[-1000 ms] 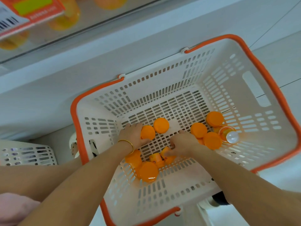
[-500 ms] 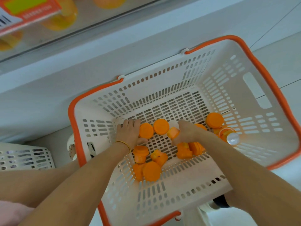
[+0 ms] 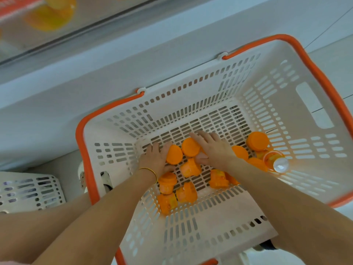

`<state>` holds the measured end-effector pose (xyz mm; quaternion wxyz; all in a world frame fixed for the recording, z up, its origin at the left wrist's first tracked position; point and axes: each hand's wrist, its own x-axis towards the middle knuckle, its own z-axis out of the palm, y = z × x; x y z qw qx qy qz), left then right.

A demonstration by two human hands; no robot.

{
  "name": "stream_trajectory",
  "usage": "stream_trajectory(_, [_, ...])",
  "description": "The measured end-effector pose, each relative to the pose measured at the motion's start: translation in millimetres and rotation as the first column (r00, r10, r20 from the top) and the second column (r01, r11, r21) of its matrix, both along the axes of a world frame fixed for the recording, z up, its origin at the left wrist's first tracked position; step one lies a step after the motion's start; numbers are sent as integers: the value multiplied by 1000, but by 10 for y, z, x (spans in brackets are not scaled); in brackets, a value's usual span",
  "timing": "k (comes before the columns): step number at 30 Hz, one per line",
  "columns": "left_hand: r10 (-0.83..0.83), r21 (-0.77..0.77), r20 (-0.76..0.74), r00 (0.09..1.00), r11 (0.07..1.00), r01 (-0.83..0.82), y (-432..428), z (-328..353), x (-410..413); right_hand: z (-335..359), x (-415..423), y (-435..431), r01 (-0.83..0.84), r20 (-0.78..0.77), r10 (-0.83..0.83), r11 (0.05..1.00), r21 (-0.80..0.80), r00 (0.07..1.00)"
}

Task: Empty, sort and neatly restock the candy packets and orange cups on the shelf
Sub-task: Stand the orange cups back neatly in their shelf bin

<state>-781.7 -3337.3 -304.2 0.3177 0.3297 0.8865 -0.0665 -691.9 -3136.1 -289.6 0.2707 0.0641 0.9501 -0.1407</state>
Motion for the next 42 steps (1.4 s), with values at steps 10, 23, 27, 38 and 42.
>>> stream_trajectory(10, [89,17,109,990,996,-91,110,113,-118,-119,-192,-97,129,-7,-128,992,15,992])
stream_trajectory(23, [-9,376,236,972,923,-82,646,2076,-190,1724,59,265,609,64,-747,486,-627,662])
stream_trajectory(27, [-106,410,123,987,911,47,695,3086,-204,2696,109,338,559,-79,-776,517,-648,625])
stream_trajectory(38, [117,639,-183,976,768,28,462,4650,-1097,4624,-883,345,306,-548,-579,803,-511,603])
stream_trajectory(42, [105,448,-378,920,890,82,524,4544,-1410,4672,-1729,546,390,-532,-549,835,-388,645])
